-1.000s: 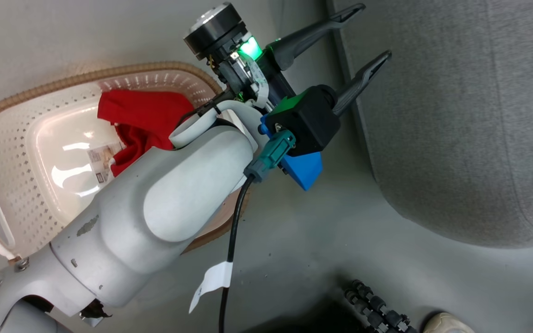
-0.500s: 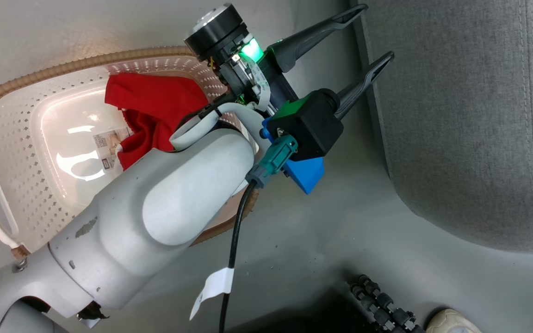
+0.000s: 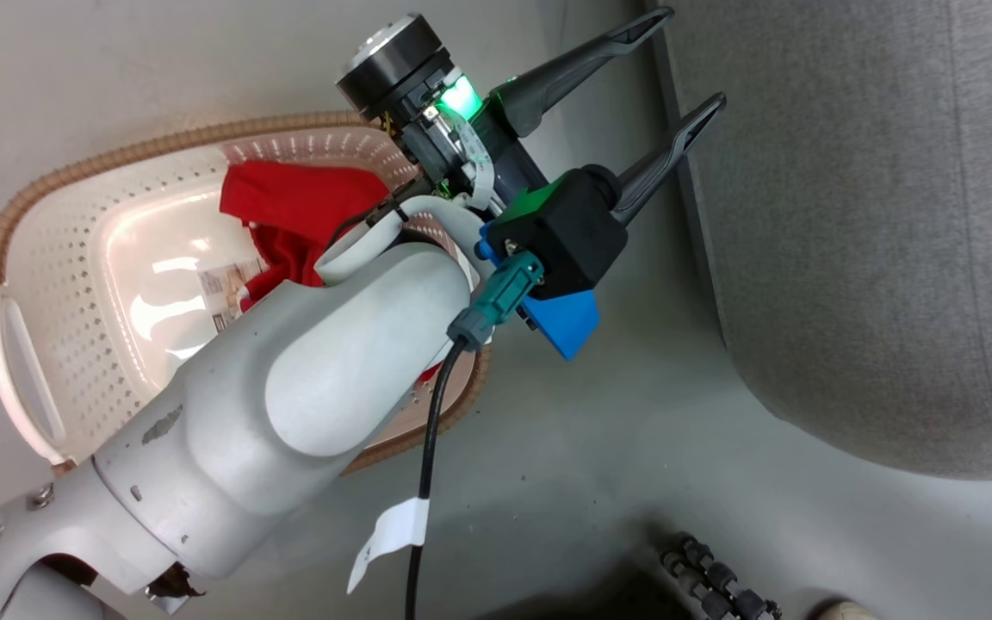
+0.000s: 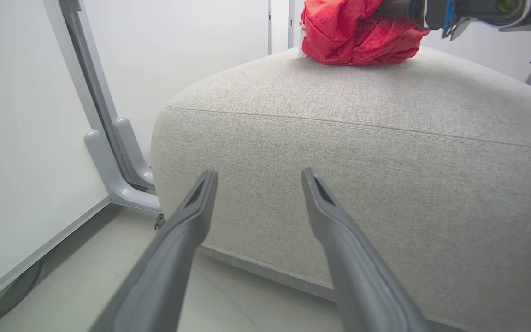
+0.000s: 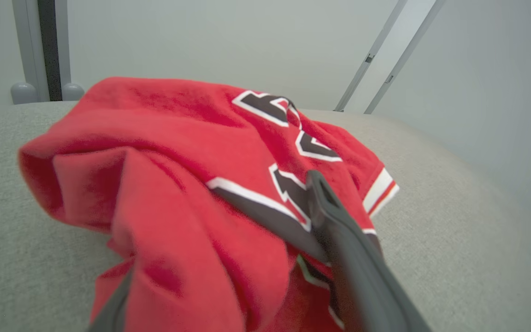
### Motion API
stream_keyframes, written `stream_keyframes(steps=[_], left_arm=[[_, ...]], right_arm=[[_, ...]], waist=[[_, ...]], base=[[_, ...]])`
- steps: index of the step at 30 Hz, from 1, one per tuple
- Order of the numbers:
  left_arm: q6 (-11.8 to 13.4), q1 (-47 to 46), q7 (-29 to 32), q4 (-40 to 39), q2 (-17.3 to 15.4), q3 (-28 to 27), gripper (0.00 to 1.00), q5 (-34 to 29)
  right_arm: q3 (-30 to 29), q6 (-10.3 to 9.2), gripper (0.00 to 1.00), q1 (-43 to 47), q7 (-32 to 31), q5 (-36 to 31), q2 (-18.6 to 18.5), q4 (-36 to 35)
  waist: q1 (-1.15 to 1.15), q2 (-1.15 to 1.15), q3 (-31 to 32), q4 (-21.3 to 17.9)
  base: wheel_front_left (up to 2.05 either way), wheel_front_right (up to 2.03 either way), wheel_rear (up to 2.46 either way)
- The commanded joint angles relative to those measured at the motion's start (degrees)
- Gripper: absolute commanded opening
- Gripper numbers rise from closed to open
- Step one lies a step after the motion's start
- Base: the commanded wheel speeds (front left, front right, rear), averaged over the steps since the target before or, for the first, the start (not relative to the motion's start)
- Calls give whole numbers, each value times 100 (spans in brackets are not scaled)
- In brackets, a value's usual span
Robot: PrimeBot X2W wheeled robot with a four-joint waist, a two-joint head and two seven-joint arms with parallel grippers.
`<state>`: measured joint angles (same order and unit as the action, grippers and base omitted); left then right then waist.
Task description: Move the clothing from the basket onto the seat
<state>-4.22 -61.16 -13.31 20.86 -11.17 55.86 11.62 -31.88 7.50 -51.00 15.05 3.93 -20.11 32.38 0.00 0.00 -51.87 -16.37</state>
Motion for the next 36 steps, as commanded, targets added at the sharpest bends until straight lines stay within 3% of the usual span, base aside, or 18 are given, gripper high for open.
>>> stream_keyframes(steps=[1,18,36], left_arm=[[23,68,-52,35,3,-31,100,34],[273,1056,-194,-110,194,-555,100,323],[657,2751,-196,-670,150,-2508,100,204]], right_arm=[[46,-1,100,206,20,-46,35,-101],[1229,0,100,2148,21,324,-57,-1300],[2643,0,100,2657,21,360,425,-1984]], waist=[[0,0,175,13],[0,0,1802,402],[0,0,3043,1126]], base=[[0,0,0],[0,0,0],[0,0,0]])
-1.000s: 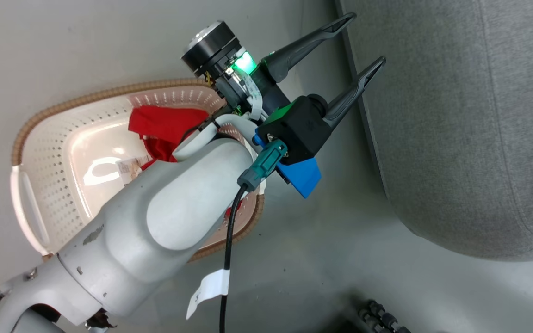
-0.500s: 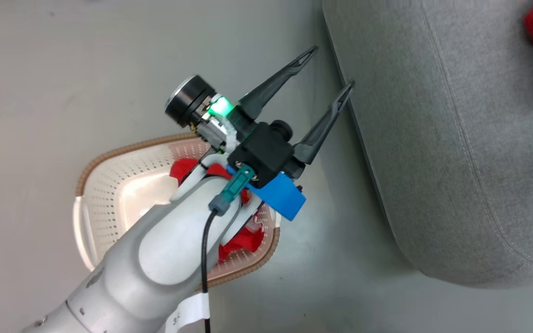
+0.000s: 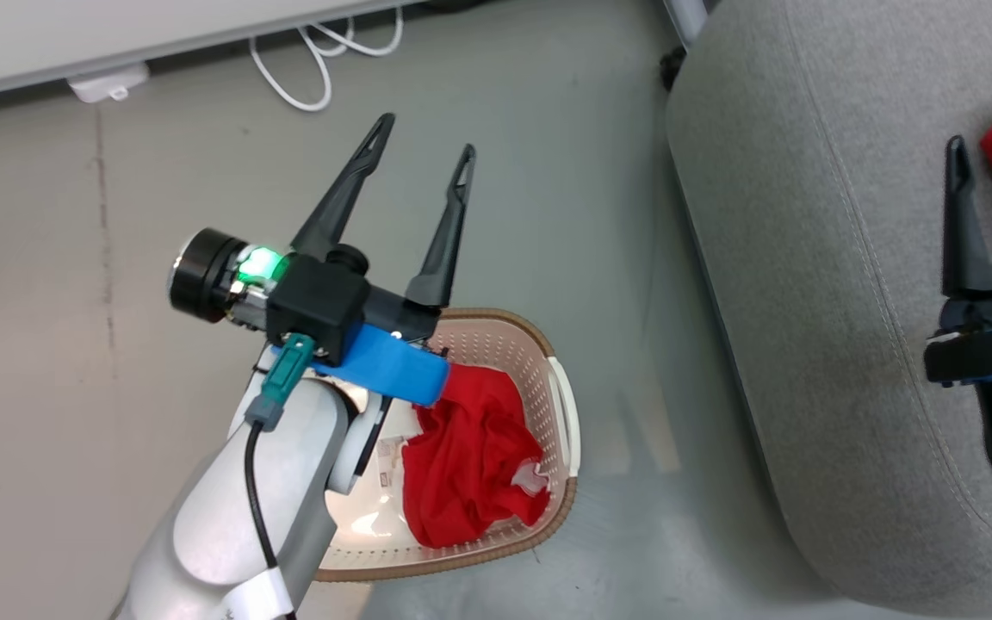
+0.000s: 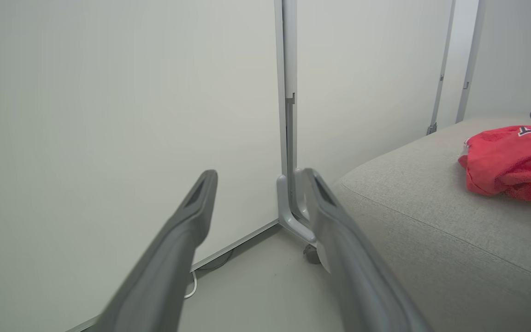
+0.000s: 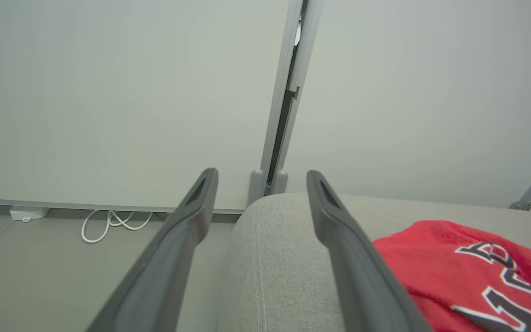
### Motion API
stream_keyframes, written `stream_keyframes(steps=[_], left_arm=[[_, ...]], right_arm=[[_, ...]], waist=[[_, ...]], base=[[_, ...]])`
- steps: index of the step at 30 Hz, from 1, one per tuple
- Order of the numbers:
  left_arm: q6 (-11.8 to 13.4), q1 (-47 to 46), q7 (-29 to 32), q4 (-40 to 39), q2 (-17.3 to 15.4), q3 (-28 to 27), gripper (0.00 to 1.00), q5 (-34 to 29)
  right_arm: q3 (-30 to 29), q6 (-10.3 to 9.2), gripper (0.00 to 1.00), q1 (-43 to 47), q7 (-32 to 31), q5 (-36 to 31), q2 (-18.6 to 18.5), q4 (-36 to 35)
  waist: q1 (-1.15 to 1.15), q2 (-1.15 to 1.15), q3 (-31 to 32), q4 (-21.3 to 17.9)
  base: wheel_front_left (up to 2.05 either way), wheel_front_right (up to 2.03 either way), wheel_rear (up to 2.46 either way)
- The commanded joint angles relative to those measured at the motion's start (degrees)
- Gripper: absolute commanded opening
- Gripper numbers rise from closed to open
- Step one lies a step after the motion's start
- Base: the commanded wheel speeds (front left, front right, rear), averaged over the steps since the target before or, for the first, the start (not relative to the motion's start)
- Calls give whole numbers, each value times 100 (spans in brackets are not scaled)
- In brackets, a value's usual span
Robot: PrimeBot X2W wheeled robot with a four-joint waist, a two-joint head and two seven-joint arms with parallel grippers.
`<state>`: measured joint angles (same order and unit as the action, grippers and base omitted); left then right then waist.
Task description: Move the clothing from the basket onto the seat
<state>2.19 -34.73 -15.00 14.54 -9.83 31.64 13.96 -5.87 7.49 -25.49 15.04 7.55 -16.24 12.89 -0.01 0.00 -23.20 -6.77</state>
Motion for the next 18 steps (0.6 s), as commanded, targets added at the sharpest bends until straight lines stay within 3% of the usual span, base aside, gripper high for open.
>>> stream_keyframes(steps=[1,10,18], left_arm=[[-2,187,-26,-62,27,-187,100,-52],[-106,909,-21,-252,249,-992,100,-312],[-277,1541,-22,-347,423,-1539,100,-501]], right_arm=[[104,1,100,107,22,4,62,-61],[475,1,100,342,22,44,341,-252],[434,1,100,834,22,69,600,-452]], waist=[[1,0,235,212],[1,0,756,556],[1,0,1215,696]], base=[[0,0,0],[0,0,0],[0,0,0]])
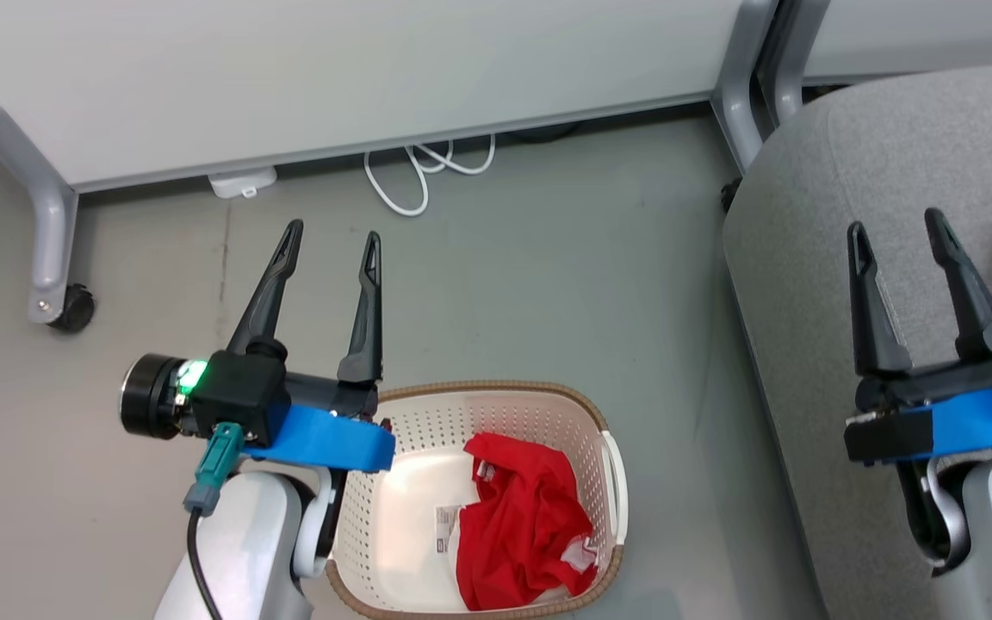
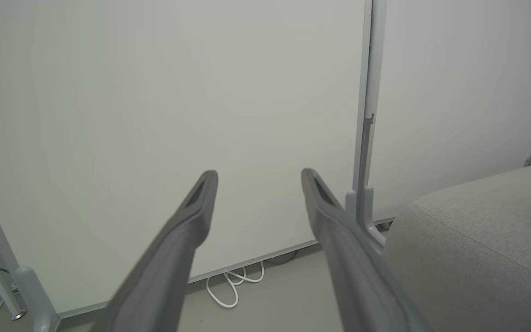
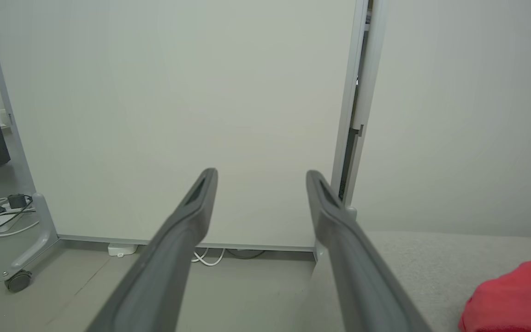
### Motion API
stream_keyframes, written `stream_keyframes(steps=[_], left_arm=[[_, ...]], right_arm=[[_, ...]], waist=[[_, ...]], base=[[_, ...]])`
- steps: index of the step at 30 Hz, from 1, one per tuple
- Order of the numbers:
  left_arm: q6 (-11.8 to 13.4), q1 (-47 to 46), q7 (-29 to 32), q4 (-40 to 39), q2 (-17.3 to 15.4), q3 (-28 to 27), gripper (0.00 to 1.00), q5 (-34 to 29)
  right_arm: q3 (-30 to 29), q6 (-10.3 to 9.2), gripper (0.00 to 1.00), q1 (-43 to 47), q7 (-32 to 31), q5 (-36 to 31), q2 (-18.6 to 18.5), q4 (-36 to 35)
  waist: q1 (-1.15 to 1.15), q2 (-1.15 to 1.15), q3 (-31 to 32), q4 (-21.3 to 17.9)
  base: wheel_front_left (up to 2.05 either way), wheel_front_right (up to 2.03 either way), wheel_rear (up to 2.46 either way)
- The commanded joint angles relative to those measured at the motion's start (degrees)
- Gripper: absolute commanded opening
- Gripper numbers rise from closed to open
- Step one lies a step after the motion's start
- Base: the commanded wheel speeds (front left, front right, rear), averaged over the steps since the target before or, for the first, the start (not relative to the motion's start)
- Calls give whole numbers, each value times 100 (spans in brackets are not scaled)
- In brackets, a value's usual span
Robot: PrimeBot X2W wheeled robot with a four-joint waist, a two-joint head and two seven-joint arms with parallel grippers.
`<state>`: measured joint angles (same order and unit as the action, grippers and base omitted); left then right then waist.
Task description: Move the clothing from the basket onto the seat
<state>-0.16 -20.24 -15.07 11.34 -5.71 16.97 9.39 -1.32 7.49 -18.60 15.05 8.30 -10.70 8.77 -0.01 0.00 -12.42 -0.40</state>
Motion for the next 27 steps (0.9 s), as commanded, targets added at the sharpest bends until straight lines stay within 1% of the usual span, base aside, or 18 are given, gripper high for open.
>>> stream_keyframes(steps=[1,8,14,19,27], left_arm=[[-58,166,-15,-47,29,-132,100,-60],[-198,692,-15,-176,140,-532,100,-165],[-295,1086,-15,-281,203,-813,100,-247],[-377,1291,-15,-295,246,-922,100,-293],[-422,1402,-15,-293,277,-1015,100,-321]], right_arm=[[-36,1,100,228,21,-7,67,-60],[-91,1,100,768,20,47,254,-235],[-161,1,100,1105,21,41,390,-362],[-243,1,100,1333,21,31,497,-486],[-337,1,100,1564,21,-2,598,-561]], waist=[[1,0,186,66],[1,0,502,53],[1,0,645,30],[1,0,711,49],[1,0,744,72]], base=[[0,0,0],[0,0,0],[0,0,0],[0,0,0],[0,0,0]])
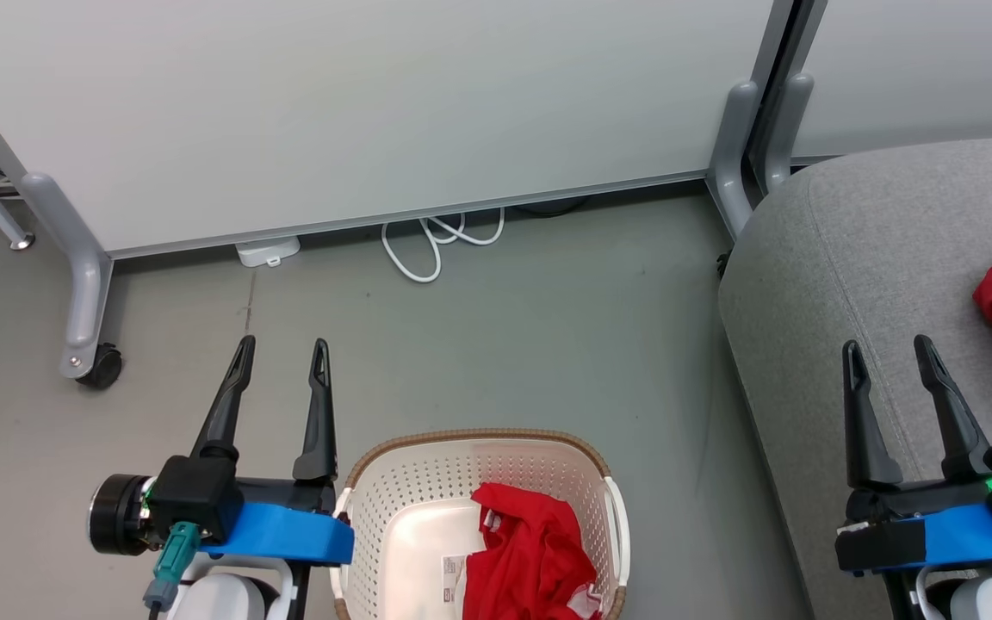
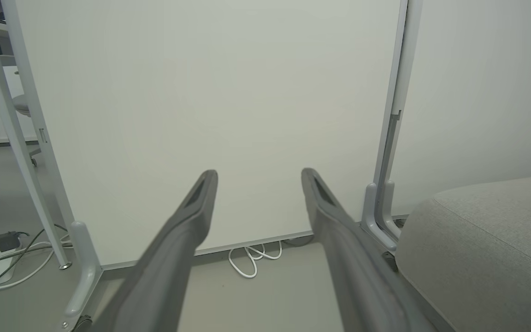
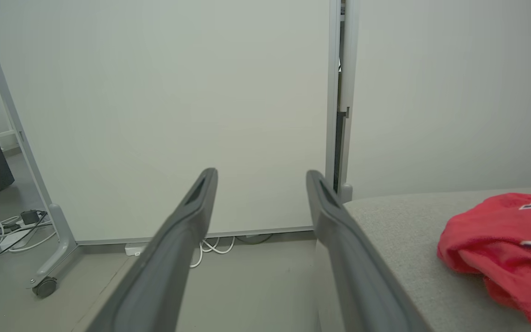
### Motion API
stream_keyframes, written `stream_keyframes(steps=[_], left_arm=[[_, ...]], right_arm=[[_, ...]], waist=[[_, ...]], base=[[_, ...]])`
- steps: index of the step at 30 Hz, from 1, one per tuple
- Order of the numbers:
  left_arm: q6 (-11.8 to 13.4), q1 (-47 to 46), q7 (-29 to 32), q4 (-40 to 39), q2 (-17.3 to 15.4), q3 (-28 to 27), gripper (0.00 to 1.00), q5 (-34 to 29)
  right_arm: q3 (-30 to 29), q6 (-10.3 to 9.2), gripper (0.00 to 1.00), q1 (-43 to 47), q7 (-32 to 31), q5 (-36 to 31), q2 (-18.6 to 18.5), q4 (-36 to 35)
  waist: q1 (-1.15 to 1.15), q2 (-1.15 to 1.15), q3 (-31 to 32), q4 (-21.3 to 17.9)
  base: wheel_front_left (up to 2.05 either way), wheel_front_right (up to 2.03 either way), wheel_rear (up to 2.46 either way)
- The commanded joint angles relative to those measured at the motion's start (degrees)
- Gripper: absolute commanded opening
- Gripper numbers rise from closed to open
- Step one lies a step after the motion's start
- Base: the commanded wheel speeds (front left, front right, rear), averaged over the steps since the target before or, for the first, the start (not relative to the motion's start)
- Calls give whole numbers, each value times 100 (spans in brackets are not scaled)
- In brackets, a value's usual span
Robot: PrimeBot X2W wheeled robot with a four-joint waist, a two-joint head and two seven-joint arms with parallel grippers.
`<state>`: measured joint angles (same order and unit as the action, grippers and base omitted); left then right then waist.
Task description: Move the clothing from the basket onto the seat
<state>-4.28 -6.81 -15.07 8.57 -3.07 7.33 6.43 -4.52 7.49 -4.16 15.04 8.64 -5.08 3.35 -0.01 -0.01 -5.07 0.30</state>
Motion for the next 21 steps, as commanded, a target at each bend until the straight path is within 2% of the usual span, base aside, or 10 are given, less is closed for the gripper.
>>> stream_keyframes(steps=[1,21], left_arm=[[-11,57,-15,-19,14,-62,100,-25],[-101,-136,-15,-5,23,43,100,-57]], right_arm=[[-23,1,100,133,22,-42,43,-10],[-5,1,100,51,21,-55,104,34]], waist=[[1,1,14,4],[1,1,-84,-18]], base=[[0,0,0],[0,0,0]])
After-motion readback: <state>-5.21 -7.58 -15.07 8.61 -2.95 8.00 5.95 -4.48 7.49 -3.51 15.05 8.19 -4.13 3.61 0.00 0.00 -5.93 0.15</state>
